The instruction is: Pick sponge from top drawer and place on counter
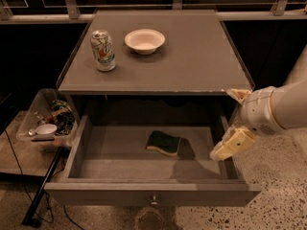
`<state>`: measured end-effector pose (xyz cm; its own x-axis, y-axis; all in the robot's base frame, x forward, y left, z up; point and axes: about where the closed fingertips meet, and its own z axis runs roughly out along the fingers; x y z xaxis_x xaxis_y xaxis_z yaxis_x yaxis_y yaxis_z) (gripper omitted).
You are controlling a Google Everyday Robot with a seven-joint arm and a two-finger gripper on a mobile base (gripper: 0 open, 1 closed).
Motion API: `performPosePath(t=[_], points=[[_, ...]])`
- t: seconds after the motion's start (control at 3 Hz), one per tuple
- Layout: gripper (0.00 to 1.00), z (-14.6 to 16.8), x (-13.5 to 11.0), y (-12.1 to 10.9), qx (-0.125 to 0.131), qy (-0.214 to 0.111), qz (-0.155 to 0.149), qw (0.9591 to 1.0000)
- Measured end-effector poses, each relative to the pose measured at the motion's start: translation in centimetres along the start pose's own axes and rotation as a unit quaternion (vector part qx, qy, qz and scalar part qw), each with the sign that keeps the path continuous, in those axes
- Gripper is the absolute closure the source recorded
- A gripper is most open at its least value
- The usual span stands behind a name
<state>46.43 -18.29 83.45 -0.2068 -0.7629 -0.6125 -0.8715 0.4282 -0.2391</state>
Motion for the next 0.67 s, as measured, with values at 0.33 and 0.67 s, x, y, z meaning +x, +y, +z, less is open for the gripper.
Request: performPosePath(t=[0.33,0.67], points=[[0.00,0.0,0.0,0.0,0.000,0.000,0.000,1.0000],[0.00,2.1,-0.2,0.6,-0.010,0.001,0.003,0.9999]])
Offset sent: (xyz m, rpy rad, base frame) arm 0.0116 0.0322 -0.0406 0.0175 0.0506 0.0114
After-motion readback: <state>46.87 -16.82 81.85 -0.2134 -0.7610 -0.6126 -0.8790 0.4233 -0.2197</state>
